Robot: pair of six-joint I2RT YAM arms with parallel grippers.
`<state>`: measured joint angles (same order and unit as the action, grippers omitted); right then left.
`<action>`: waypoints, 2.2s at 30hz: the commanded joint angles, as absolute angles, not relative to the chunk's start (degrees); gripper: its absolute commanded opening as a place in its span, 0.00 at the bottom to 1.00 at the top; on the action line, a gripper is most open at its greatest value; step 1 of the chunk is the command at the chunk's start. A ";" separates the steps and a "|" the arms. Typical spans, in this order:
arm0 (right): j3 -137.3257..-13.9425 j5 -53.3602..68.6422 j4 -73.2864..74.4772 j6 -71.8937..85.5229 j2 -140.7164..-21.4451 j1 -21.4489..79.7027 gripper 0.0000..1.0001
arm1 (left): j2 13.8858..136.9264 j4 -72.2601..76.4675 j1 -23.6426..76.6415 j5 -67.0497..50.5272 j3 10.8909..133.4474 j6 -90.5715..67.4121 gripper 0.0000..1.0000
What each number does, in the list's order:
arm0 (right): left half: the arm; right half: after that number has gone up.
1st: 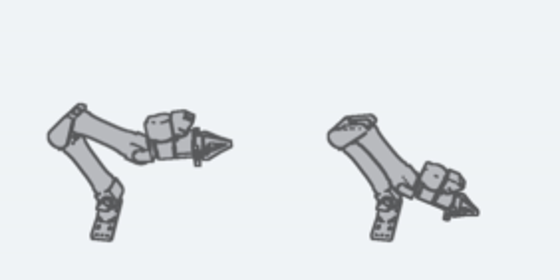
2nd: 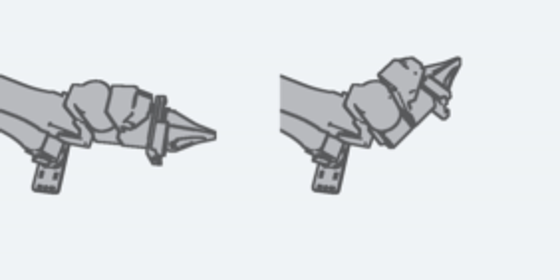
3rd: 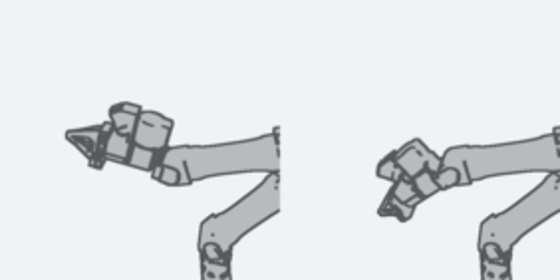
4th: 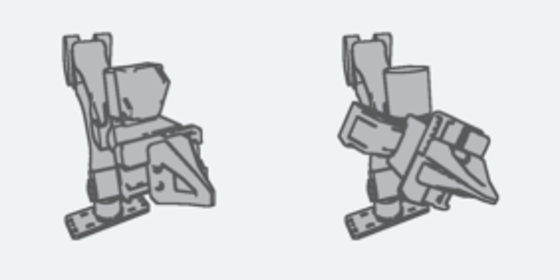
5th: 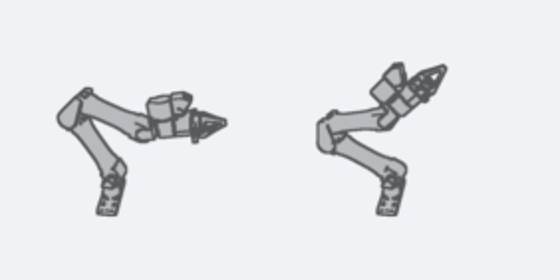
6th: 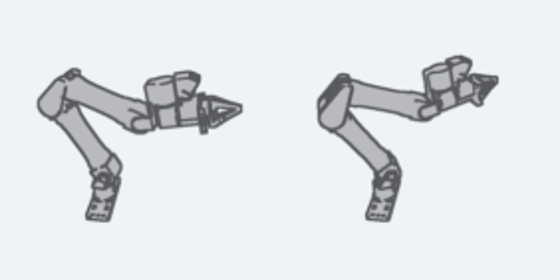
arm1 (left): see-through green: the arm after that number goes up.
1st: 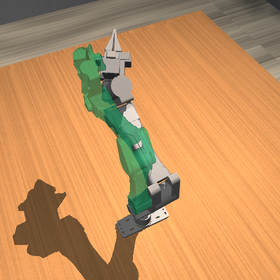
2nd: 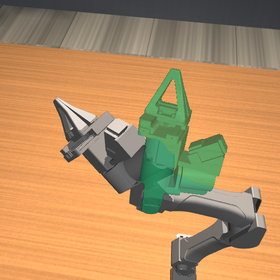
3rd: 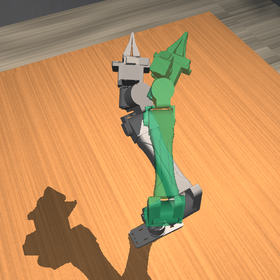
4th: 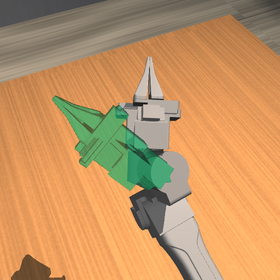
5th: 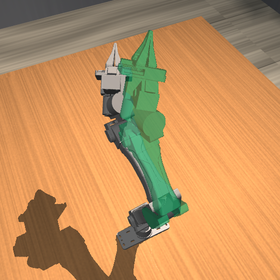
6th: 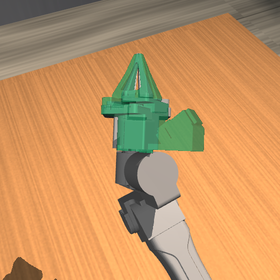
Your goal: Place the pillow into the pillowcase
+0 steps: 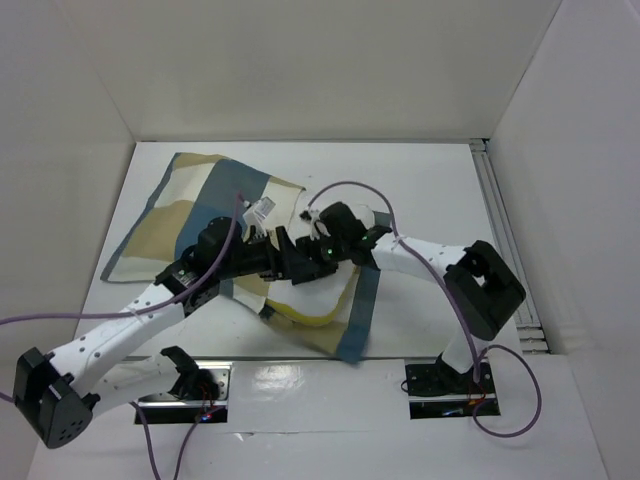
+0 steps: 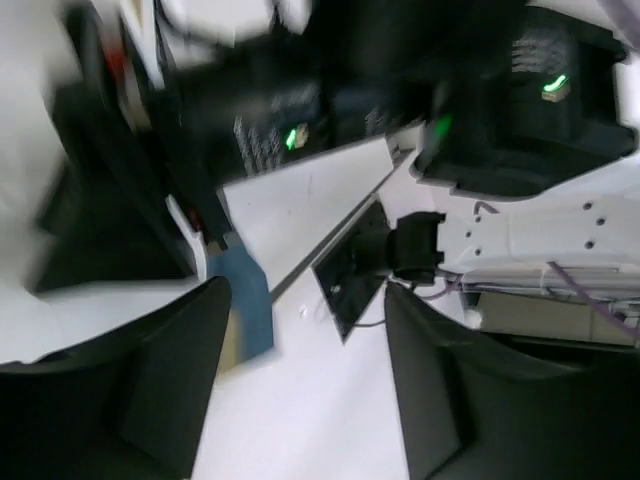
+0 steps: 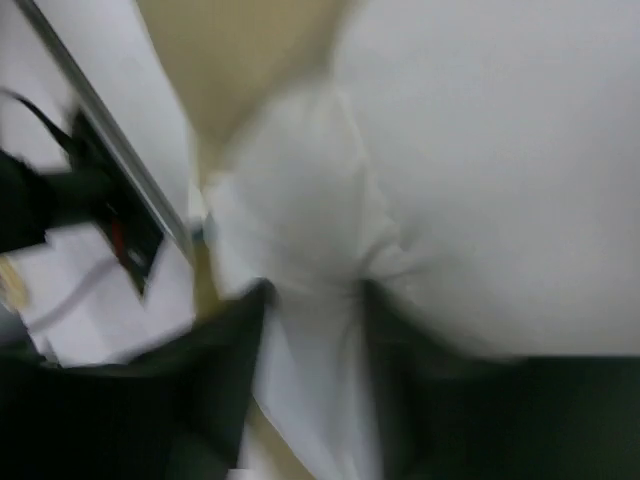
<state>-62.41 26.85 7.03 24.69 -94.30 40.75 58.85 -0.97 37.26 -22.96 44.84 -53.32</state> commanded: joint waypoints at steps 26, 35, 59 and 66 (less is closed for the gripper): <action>-47.20 26.54 0.36 38.94 -81.56 15.47 0.89 | 120.04 -51.94 35.77 32.60 116.97 -29.98 0.80; -45.97 29.09 -2.81 40.25 -86.31 14.42 0.91 | 131.40 -53.88 34.45 35.06 125.77 -27.86 0.73; -44.30 31.03 -7.56 36.39 -92.64 14.41 0.25 | 130.08 -51.77 31.03 37.18 125.68 -28.74 0.21; -45.78 32.08 -8.34 35.77 -93.69 14.41 0.00 | 128.24 -51.77 30.50 33.41 125.16 -29.27 0.00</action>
<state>-45.28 32.51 -7.09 37.56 -92.82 14.74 132.14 -51.90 30.85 34.11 125.05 -28.84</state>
